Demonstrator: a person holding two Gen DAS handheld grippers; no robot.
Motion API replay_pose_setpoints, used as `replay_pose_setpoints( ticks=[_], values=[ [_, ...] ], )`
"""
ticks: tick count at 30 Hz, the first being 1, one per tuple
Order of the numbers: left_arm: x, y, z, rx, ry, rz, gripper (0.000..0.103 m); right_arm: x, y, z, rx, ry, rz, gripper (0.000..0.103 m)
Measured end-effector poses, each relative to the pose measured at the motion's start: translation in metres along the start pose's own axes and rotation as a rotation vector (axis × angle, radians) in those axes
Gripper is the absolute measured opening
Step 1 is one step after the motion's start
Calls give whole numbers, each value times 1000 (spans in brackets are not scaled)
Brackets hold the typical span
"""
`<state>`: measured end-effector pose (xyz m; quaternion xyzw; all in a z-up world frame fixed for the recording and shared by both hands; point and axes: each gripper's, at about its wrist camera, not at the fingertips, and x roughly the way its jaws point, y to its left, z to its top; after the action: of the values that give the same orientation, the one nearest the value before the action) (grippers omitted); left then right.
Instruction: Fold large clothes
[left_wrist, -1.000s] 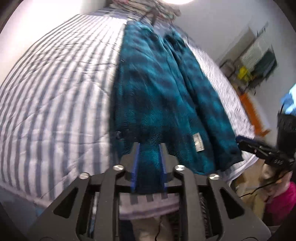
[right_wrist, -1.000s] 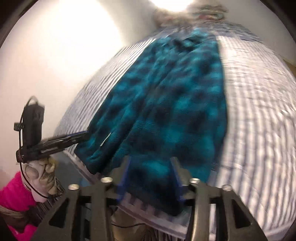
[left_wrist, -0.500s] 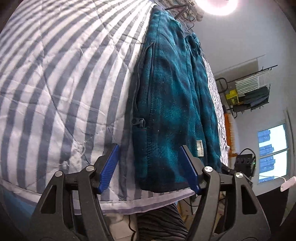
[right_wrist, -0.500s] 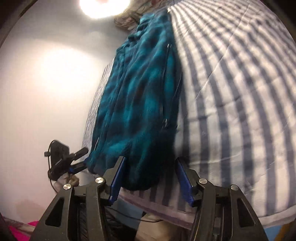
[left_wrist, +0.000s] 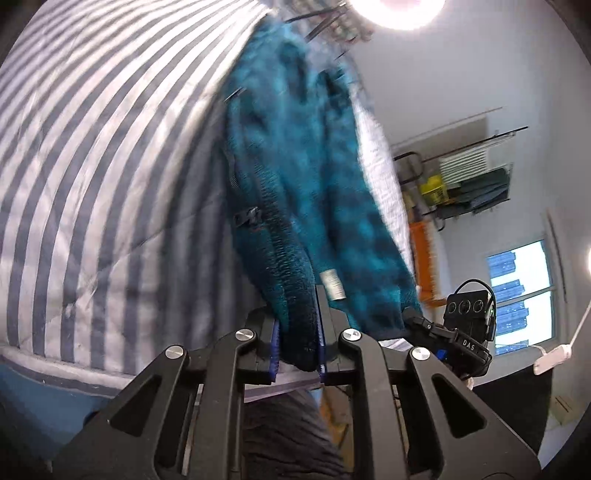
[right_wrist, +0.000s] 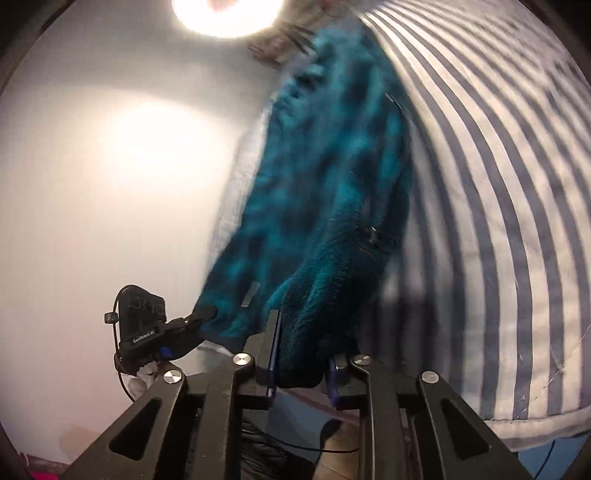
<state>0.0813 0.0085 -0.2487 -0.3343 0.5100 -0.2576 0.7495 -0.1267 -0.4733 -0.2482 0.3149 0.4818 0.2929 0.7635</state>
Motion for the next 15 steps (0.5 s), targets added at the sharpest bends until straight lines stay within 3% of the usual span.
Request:
replay_pose_setpoints(
  ticks=[5, 9, 15],
  values=[
    [-25, -40, 26, 15, -54, -67, 12, -15, 53, 28, -64, -9, -43, 17],
    [-42, -68, 44, 66, -89, -60, 12, -28, 83, 47, -90, -33, -51, 17],
    [-47, -64, 42, 50, -80, -36, 12, -45, 71, 47, -29, -44, -28, 16]
  ],
)
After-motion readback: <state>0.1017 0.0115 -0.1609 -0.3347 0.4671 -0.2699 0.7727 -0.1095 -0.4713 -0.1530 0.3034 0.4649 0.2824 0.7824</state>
